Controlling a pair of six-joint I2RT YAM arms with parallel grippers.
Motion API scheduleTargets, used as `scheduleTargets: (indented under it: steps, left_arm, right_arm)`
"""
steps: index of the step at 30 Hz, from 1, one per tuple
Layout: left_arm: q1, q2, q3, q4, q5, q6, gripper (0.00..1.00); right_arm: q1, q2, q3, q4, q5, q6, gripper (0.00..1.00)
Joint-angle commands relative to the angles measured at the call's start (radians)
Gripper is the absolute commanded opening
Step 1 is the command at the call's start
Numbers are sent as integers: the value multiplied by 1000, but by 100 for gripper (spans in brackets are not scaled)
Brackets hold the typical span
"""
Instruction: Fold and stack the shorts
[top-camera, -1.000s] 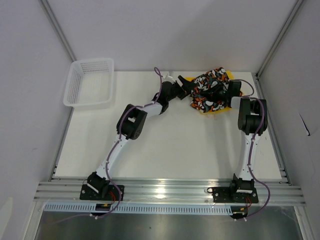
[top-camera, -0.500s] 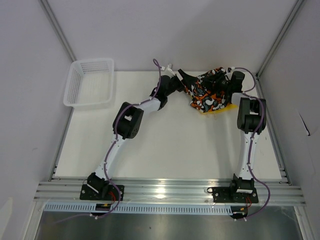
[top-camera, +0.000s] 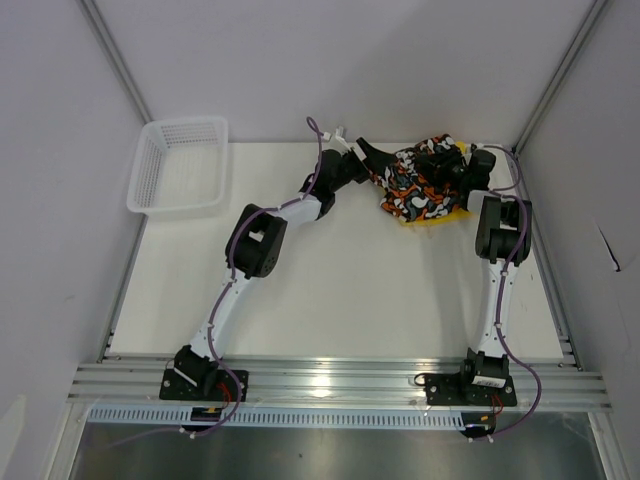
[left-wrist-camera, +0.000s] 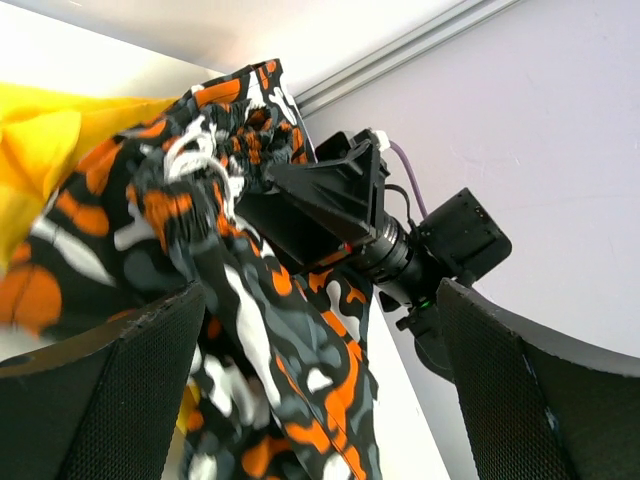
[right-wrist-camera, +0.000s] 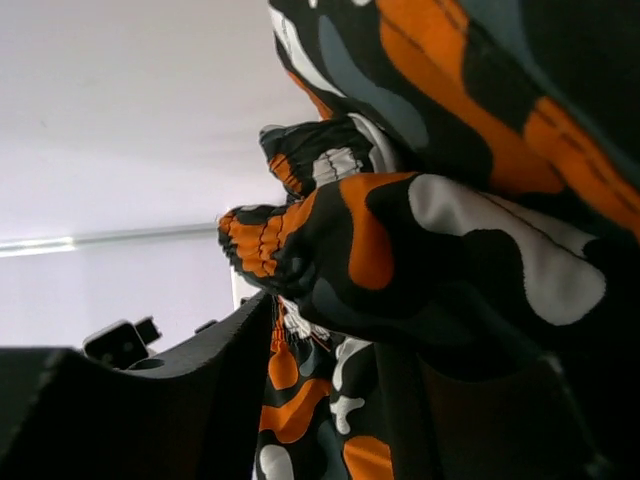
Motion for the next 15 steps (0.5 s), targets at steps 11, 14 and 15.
scheduleTargets:
  steps: [11,14,15]
  left_arm:
    - [-7,-59,33,16,1,87,99]
    - [-13,-71,33,2,1,123,99]
    - [-16,-80,34,-1,1,142,99]
  right_arm:
    - [-18,12,-4,336,112,119,56]
    - [-25,-9,1,359,100,127,57]
    - [-27,-14,2,361,97,122,58]
